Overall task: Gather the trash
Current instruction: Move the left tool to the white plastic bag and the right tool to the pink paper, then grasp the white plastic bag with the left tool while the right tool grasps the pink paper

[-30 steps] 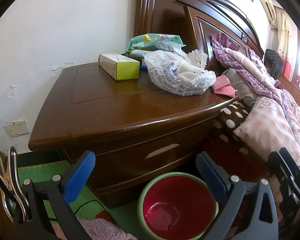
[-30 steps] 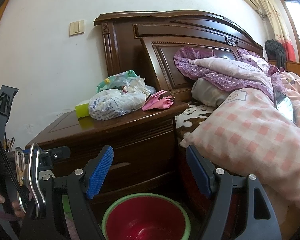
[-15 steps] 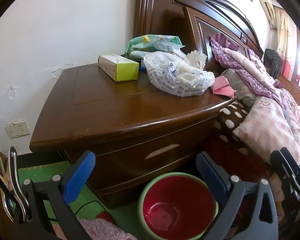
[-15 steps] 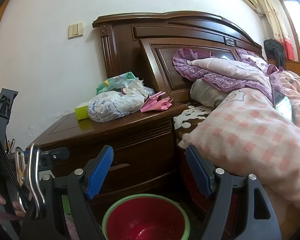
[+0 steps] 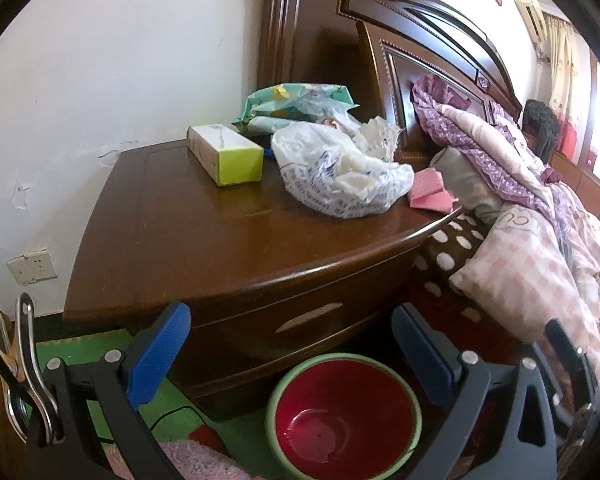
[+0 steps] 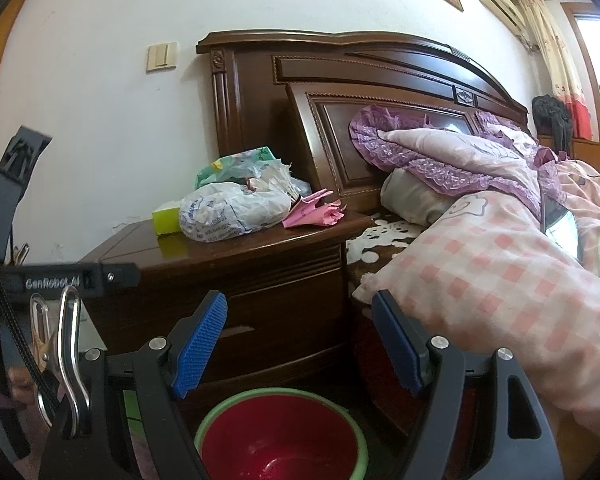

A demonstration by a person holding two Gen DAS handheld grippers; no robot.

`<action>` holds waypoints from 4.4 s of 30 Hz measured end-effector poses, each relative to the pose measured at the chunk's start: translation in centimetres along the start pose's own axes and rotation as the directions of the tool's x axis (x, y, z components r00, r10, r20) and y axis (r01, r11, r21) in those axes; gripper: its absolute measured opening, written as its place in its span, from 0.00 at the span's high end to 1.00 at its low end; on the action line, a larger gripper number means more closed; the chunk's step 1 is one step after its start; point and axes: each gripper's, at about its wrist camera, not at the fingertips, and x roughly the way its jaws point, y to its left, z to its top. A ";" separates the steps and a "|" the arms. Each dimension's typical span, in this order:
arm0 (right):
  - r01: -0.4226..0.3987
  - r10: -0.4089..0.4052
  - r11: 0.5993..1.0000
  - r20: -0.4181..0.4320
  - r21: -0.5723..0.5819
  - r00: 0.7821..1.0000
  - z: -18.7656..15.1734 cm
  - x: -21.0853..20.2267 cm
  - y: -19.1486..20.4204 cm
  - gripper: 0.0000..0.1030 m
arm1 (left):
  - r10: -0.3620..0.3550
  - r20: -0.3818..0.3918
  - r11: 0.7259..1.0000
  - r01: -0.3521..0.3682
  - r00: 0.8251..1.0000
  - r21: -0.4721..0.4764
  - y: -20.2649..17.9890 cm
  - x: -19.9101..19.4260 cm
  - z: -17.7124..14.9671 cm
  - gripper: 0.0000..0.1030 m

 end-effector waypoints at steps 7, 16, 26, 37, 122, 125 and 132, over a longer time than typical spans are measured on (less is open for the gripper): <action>-0.051 0.051 0.999 -0.040 0.011 0.998 0.7 0.2 -0.3 0.26 | -0.005 0.012 1.000 0.005 1.000 0.004 -0.4 -0.1 1.8 0.00; -0.133 0.134 0.990 -0.022 0.039 0.991 3.7 0.5 -0.6 0.26 | -0.035 0.020 0.999 0.034 0.999 0.031 -1.4 0.6 4.5 0.00; -0.112 0.112 0.994 -0.029 0.014 0.993 7.1 2.4 -0.9 0.26 | -0.075 0.026 0.996 0.074 0.997 0.046 -2.7 2.4 7.9 0.00; -0.021 0.023 0.999 -0.075 0.027 0.997 9.7 5.7 -2.3 0.26 | -0.116 -0.032 0.993 0.116 0.993 -0.016 -3.7 6.8 11.3 0.00; -0.049 0.069 0.988 -0.137 0.144 0.988 9.4 18.6 -0.1 0.99 | -0.062 0.039 0.994 0.065 0.997 -0.084 0.6 7.7 6.7 0.73; -0.086 0.101 0.988 -0.108 0.128 0.989 9.7 17.7 0.6 0.99 | -0.073 0.018 0.992 0.074 0.997 -0.105 1.3 7.3 6.0 0.73; -0.149 0.154 0.986 -0.055 0.078 0.987 10.1 14.3 1.7 0.99 | -0.077 0.018 0.992 0.078 0.997 -0.096 2.1 5.1 4.8 0.73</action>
